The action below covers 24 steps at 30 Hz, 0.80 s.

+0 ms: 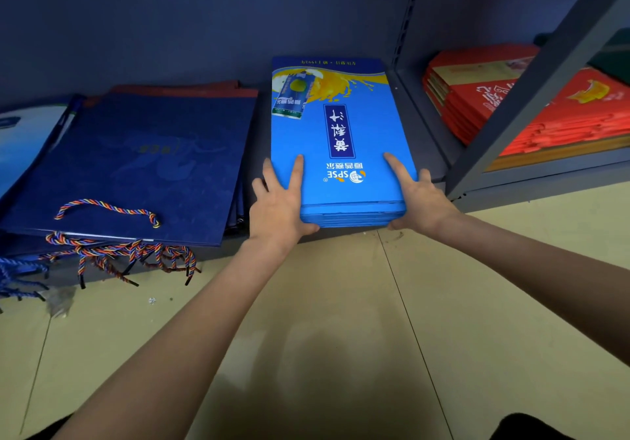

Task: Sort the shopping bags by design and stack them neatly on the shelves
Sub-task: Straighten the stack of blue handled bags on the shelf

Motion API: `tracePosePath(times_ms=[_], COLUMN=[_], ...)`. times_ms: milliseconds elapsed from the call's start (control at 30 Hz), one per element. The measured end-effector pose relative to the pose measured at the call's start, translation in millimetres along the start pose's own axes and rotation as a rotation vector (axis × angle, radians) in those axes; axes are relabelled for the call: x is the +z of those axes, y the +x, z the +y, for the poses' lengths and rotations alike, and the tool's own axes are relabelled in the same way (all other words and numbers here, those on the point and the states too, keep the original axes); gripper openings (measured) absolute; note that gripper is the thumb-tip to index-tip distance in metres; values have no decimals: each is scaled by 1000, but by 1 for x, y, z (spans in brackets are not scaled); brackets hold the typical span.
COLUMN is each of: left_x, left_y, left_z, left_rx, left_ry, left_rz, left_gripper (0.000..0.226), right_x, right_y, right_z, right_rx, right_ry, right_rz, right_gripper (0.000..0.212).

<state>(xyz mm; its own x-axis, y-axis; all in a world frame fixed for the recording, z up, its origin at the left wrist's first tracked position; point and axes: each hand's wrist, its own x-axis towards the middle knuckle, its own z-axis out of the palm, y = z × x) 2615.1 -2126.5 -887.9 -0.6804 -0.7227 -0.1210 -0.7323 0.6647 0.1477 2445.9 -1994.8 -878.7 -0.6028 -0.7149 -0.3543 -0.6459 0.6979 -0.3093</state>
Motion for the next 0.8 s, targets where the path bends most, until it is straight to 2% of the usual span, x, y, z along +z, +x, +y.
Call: tracePosePath(times_ms=[167, 333, 433, 567, 633, 700, 800], left_x=[5, 7, 5, 4, 1, 6, 16], left_y=[-2, 6, 9, 9, 9, 7, 7], left_z=[-5, -17, -20, -14, -3, 2, -6], left_rx=[116, 388, 469, 349, 306, 364, 407], left_ry=[103, 240, 247, 222, 299, 407, 415], left_rz=[98, 401, 500, 451, 405, 395, 419], left_gripper=[107, 93, 84, 93, 100, 100, 98], right_x=[-2, -13, -19, -22, -19, -14, -6], right_y=[0, 2, 2, 4, 3, 2, 1], right_z=[0, 3, 4, 5, 4, 2, 1], right_rx=[-11, -43, -48, -54, -49, -45, -52], right_ry=[7, 47, 36, 13, -4, -9, -7], right_rz=[-5, 33, 34, 33, 29, 27, 33], right_gripper=[118, 112, 112, 113, 112, 111, 111])
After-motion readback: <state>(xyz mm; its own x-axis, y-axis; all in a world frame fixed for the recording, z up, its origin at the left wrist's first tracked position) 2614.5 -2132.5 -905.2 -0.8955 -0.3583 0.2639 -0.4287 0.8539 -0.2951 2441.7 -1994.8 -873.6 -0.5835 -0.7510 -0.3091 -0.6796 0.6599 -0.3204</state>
